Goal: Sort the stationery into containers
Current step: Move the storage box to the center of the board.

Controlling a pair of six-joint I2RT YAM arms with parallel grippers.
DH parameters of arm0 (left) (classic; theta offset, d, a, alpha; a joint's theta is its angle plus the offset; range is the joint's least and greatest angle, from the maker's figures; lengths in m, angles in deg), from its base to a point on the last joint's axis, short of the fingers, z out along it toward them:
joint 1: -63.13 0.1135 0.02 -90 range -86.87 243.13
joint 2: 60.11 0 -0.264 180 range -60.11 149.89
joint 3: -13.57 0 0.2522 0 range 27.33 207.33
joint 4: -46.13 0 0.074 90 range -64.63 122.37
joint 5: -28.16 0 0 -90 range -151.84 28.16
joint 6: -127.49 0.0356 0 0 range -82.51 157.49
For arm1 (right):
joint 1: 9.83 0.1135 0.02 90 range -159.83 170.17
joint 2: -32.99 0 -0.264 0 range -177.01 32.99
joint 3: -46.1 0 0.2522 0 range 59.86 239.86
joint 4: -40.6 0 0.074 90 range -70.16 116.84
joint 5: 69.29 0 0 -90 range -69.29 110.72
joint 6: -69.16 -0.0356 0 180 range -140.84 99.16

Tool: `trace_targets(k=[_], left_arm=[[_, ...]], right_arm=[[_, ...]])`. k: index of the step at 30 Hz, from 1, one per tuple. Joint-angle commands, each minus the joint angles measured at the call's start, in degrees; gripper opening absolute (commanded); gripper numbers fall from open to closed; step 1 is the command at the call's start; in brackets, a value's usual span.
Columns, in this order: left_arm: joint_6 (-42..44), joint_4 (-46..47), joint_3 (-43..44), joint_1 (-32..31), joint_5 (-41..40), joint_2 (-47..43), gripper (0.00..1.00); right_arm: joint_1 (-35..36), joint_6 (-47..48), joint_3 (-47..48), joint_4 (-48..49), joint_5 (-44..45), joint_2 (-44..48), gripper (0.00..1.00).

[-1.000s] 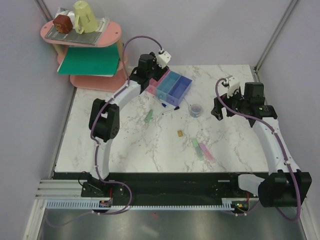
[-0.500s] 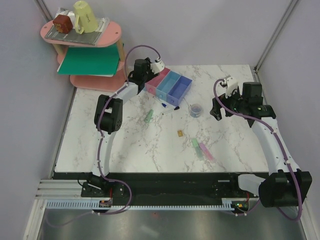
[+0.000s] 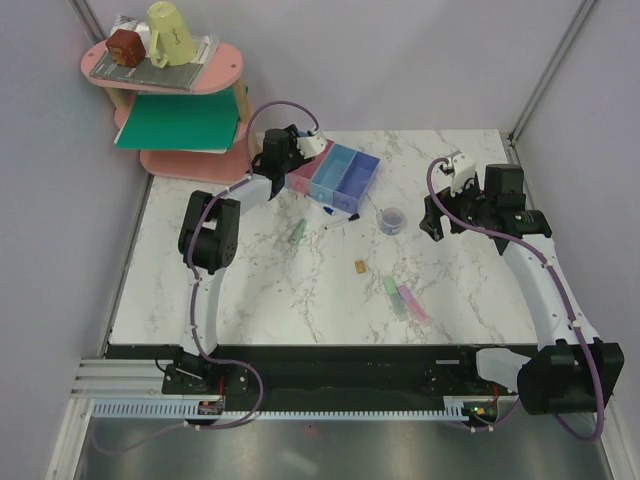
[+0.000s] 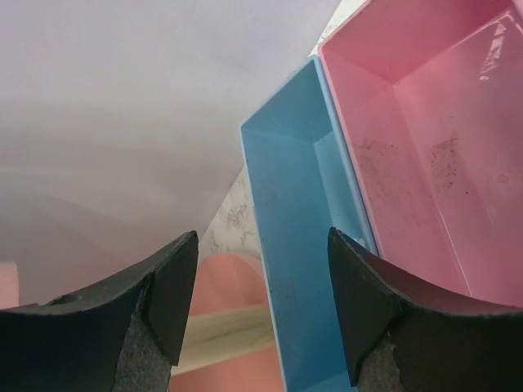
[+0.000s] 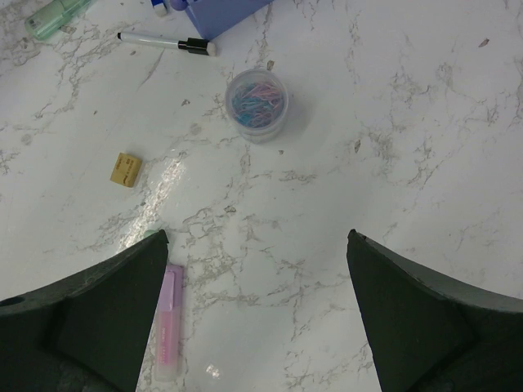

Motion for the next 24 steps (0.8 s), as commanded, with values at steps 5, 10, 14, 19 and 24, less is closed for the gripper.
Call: trace_targets(k=[5, 10, 14, 19, 24], left_arm=[[1.1, -5.6, -9.1, 0.1, 3.1, -4.9, 0.72], [-2.6, -10.3, -11.0, 0.0, 6.5, -7.9, 0.71], [-5.0, -13.7, -12.6, -0.7, 8.8, -9.9, 0.71], [-6.0, -15.0, -15.8, -2.9, 10.0, -12.0, 0.70], [-7.6, -16.6, -16.3, -4.4, 10.0, -11.8, 0.70]], right_arm=[[0.4, -0.6, 0.9, 1.1, -0.4, 0.1, 0.98], [0.6, -0.6, 0.7, 1.2, -0.4, 0.2, 0.98], [0.6, -0.4, 0.6, 1.2, -0.3, 0.3, 0.98], [0.8, -0.3, 0.6, 0.9, -0.2, 0.7, 0.98], [0.8, -0.3, 0.5, 0.7, -0.2, 1.0, 0.98]])
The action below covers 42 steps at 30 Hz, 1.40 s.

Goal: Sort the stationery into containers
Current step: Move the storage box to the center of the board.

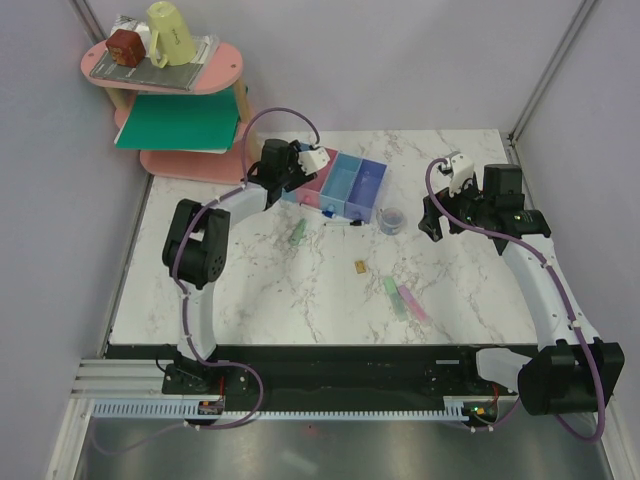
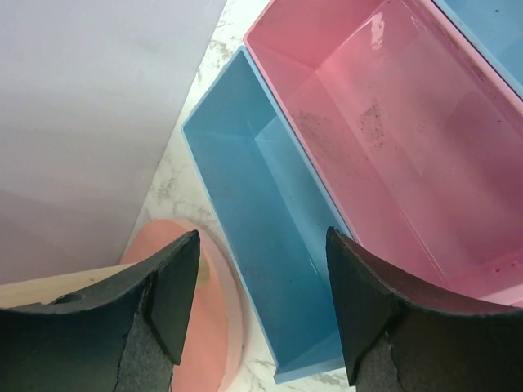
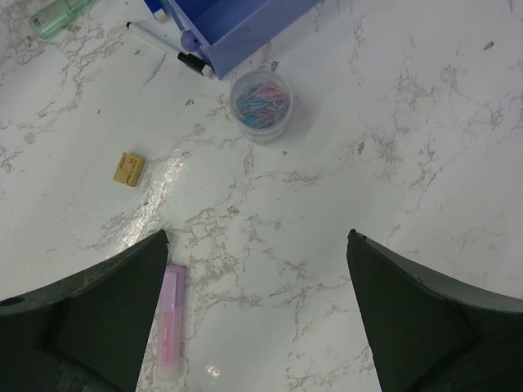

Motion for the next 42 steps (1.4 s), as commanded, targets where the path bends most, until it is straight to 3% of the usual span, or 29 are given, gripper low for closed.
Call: trace_targets(k=[1, 16, 28, 42], left_arm=[[-5.3, -9.8, -2.4, -2.8, 4.8, 0.7, 0.71], [-12.4, -15.1, -1.2, -5.6, 5.8, 0.7, 0.70], [-18.5, -21.1, -3.9, -6.3, 5.0, -3.9, 0.70], [-23.0, -26.1, -4.3, -7.7, 7.6, -7.0, 0.70]], right_arm=[[0.3, -0.2, 0.5, 0.8, -0.2, 1.0, 0.98], [1.9, 1.4, -2.8, 2.2, -0.4, -0.4, 0.98], [5.4, 4.5, 1.2, 9.9, 0.7, -17.2, 0.98], [5.4, 6.2, 5.9, 15.8, 8.7, -29.4, 0.98]])
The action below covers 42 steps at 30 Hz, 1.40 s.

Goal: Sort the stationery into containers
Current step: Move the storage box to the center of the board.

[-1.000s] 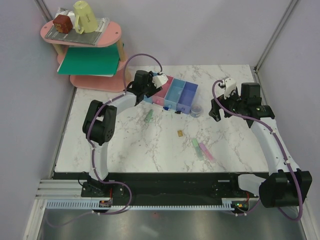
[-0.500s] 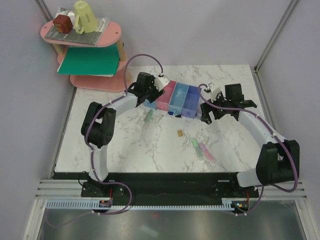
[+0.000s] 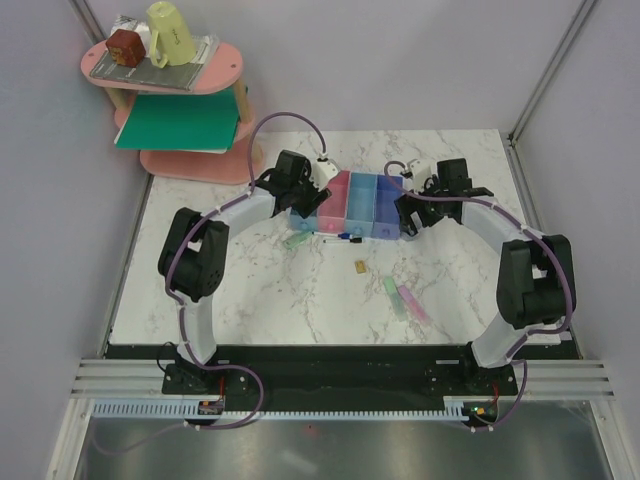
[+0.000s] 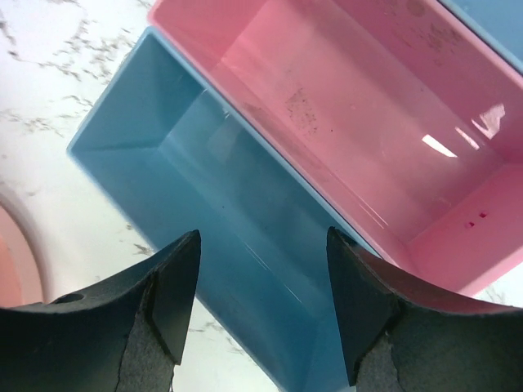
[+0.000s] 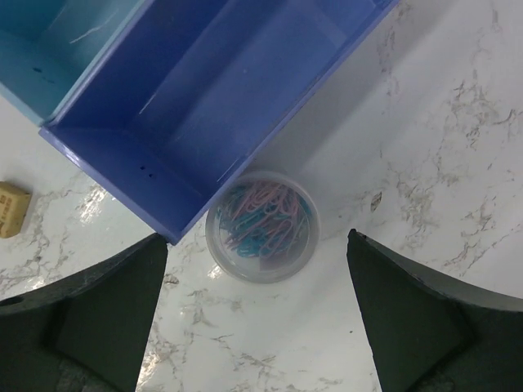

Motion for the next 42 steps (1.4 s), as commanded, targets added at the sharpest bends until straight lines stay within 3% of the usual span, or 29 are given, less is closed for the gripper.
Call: trace_targets(k=[1, 12, 22, 28, 35, 42], left_arm=[[-3.1, -7.9, -1.6, -1.6, 3.7, -0.7, 0.71], [-3.0, -8.8, -2.1, -1.7, 2.9, -0.5, 0.71], [1.1, -5.0, -1.9, -1.2, -3.5, 1.9, 0.71], [1.7, -4.8, 3.9, -0.6, -5.8, 6.8, 0.72], [2.6, -5.0, 8.8, -0.2, -7.5, 9.6, 0.72], [4.4, -5.1, 7.0, 0.0, -7.5, 8.9, 0.72]], right_arm=[[0.2, 2.2, 3.1, 3.3, 3.5, -2.5, 0.98], [-0.4, 8.6, 0.5, 3.2, 7.2, -1.7, 0.98], [-0.9, 9.6, 0.0, 3.4, 5.4, -3.7, 0.98], [-1.0, 9.9, -0.1, 3.9, 4.7, -4.3, 0.98], [-0.9, 10.3, -0.5, 3.9, 3.0, -4.5, 0.86], [-1.0, 10.5, -0.5, 4.0, 3.8, -5.1, 0.77]])
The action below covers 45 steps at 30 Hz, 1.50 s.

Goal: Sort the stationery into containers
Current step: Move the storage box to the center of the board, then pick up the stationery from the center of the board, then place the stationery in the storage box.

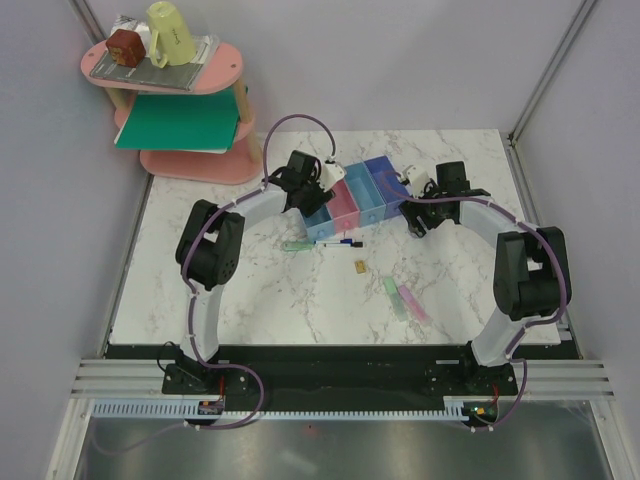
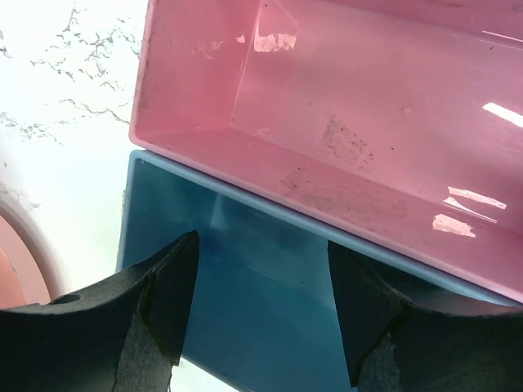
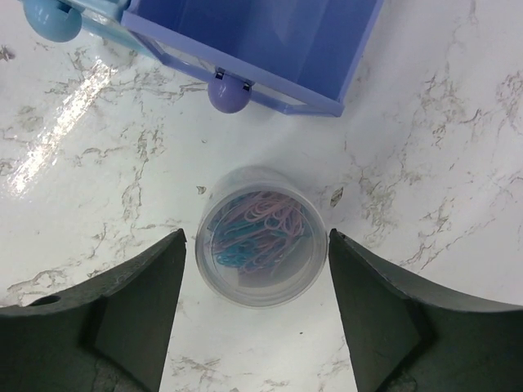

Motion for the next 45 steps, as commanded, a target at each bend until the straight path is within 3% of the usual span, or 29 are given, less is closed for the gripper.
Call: trace_targets(k=[1, 8, 14, 15, 28, 38, 45], left_arm=[[2.5, -1.7, -1.0, 0.9, -1.5, 0.1, 0.72], [8.5, -1.6, -4.8, 1.8, -1.2, -2.5, 0.72], [12.1, -0.9, -4.7, 2.5, -1.4, -4.7, 0.72], [12.1, -0.8, -4.4, 2.5, -1.2, -5.1, 0.72], [10.2, -0.1, 0.6, 2.3, 1.7, -9.8, 0.73], [6.8, -3.5, 0.0, -0.3, 4.6, -18.8, 0.74], [6.1, -7.9, -10.2, -4.4, 7.7, -24.0, 0.74]], right_arm=[[-0.2, 0.9, -0.5, 1.9, -0.8, -1.1, 0.76], [-0.1, 0.4, -0.5, 1.9, -0.5, -0.9, 0.63], [-0.1, 0.0, -0.2, 1.0, -0.6, 1.0, 0.28], [-0.2, -0.2, -0.1, 0.9, -0.6, 1.8, 0.26], [0.0, -4.3, 5.4, -1.3, -4.0, 7.5, 0.15], [1.1, -9.5, 13.7, 1.6, -4.4, 5.5, 0.04], [2.8, -12.7, 19.3, 8.2, -2.0, -0.3, 0.00]])
